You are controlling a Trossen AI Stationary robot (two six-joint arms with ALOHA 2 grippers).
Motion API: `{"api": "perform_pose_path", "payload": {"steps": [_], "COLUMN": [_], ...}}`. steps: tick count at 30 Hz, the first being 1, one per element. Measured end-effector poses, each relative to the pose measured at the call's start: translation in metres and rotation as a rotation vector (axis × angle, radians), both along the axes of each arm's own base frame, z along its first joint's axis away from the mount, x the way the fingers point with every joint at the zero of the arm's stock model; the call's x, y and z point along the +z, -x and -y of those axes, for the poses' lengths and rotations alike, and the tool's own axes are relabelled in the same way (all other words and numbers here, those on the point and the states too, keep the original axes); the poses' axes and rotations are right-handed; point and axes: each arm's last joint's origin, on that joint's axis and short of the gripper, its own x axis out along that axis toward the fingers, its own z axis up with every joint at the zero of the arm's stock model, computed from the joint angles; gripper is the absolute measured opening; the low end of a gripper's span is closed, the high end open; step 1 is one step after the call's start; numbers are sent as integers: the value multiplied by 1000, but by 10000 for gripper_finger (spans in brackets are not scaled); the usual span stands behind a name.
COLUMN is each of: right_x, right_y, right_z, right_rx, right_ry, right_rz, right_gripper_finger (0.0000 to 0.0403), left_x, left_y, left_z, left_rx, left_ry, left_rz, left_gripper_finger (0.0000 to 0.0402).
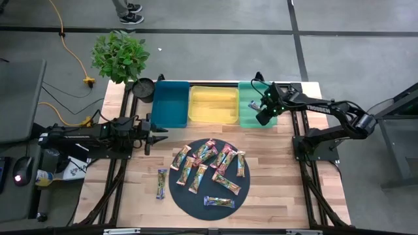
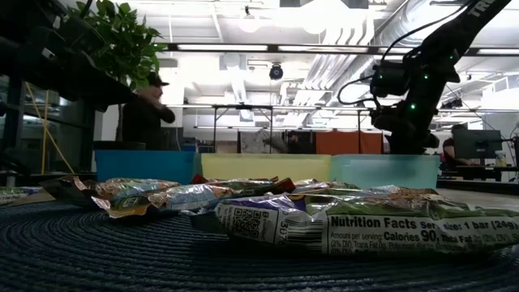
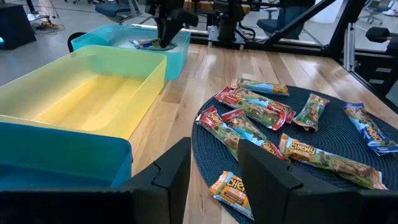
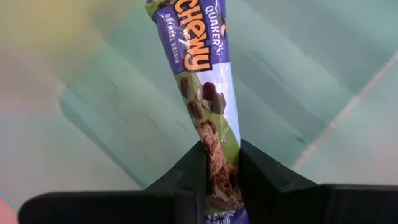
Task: Pick and place Granola Bars by type
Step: Put the blue granola bar into the green bin
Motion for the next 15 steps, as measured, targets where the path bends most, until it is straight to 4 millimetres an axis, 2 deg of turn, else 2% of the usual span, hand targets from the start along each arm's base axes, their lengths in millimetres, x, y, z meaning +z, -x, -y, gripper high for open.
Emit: {"api": "perform_pose_path", "payload": {"steps": [15], "right_x": [1], "right_y": [-1], "right_z": [1], "right_rx": [2], "right_ry": [10], "right_rz": [13], "right_gripper_finger": [67], "left_x": [0], "left_y": [0], "left_z": [0], "left_rx": [0], "left_ry": [0], "left_rz": [0], "left_gripper_finger": [131]}}
